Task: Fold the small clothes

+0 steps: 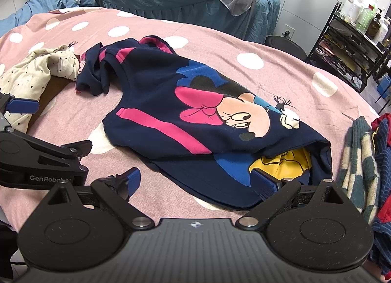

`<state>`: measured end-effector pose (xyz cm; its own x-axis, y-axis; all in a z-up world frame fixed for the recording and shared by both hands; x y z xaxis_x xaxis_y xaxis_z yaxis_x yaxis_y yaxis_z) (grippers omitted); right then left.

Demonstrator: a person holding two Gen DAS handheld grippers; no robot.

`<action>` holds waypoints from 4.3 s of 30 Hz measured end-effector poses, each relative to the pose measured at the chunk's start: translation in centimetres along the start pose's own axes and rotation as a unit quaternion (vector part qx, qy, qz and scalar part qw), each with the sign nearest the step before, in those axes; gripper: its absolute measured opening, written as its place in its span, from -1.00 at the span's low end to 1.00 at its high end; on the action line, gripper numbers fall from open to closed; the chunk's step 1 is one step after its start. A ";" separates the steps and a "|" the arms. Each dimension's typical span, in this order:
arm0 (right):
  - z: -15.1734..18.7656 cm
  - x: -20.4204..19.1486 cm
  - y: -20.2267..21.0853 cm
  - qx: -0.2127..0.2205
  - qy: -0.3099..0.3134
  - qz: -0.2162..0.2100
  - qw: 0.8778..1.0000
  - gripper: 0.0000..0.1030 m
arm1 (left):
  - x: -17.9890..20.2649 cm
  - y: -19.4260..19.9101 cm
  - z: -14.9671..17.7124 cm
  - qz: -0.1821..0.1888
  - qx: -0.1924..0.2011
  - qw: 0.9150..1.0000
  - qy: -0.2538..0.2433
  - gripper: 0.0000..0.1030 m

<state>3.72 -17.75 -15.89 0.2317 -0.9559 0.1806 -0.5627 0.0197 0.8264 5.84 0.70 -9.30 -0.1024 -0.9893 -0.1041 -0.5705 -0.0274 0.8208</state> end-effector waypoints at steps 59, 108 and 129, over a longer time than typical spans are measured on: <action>-8.5 -2.3 -6.1 0.167 0.144 -0.059 0.974 -0.88 | -8.2 -8.3 0.2 -0.018 -0.005 0.999 0.037 0.46; -1.4 -8.5 -0.3 0.120 0.152 -0.167 0.967 -0.89 | 0.9 -5.7 -1.9 0.209 -0.035 0.975 0.058 -0.91; 2.7 -1.1 3.2 0.138 0.060 -0.050 0.987 0.97 | -9.8 -1.8 4.6 0.073 -0.010 0.995 0.069 1.00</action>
<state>-0.47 -17.39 -14.85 0.3801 -0.9072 0.1805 -0.7227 -0.1695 0.6701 4.16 11.10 -12.36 -0.0700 -0.9931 0.0942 -0.5420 0.1172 0.8322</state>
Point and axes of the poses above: each gripper's, at about its wrist camera, not at the fingertips, and y roughly against the way its jaws point, x to its right, z to its underside, the point moved 9 cm from there along -y, roughly the way its jaws point, and after that the axes turned 9 degrees about y, right-handed, at the moved point
